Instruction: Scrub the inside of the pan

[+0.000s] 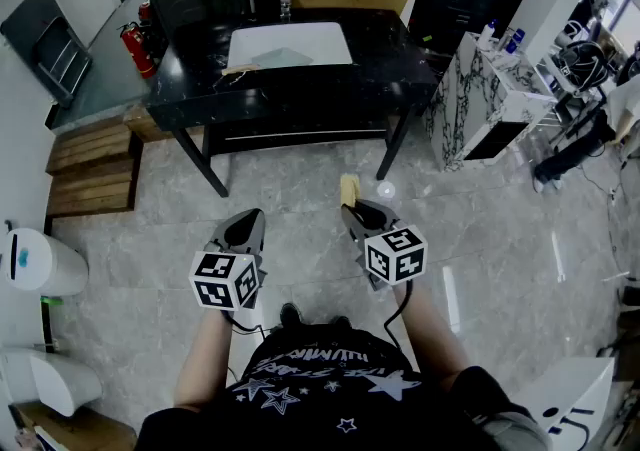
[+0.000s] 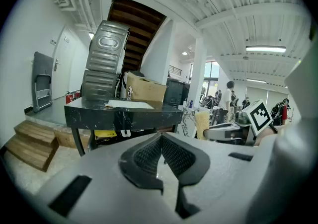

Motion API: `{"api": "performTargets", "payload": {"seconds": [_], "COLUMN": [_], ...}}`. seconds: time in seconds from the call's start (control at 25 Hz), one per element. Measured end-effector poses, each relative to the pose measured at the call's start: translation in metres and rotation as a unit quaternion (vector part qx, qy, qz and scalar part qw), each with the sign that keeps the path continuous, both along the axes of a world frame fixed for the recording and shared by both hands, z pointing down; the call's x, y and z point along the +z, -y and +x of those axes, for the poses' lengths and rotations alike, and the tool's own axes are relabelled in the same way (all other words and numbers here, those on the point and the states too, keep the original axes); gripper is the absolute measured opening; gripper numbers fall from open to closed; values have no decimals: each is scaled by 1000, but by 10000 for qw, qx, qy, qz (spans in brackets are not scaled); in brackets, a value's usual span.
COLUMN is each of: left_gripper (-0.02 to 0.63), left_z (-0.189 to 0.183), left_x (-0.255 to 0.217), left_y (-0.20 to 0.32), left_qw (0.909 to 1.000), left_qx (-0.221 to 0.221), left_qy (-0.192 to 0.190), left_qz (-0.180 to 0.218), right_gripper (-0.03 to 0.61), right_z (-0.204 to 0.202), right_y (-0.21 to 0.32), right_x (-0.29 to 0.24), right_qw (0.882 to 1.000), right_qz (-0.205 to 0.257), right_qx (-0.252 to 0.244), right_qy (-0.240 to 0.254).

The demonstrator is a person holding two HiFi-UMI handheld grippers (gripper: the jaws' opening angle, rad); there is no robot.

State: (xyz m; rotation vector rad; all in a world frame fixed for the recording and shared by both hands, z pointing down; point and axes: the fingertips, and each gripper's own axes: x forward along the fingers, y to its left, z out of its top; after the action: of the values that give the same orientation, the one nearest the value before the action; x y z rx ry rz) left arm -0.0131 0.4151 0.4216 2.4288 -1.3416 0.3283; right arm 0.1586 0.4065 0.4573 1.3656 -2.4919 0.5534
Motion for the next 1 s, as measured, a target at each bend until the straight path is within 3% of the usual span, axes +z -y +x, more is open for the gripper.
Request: {"api": "performTargets", "payload": {"seconds": [0.56, 1.0], "left_gripper": [8, 8], "left_z": [0, -49], "left_x": [9, 11], "left_y": [-7, 19], "left_qw": [9999, 9996], "left_qx": [115, 250], "left_qy": [-19, -105], "left_qz": [-59, 25], "right_gripper": [67, 69], "right_z": [-3, -34], "right_y": [-8, 18], "right_x": [5, -3], "right_qw": [9999, 9992], "right_qz": [-23, 185], "right_qx": [33, 331], "right_qy": [-143, -102]}}
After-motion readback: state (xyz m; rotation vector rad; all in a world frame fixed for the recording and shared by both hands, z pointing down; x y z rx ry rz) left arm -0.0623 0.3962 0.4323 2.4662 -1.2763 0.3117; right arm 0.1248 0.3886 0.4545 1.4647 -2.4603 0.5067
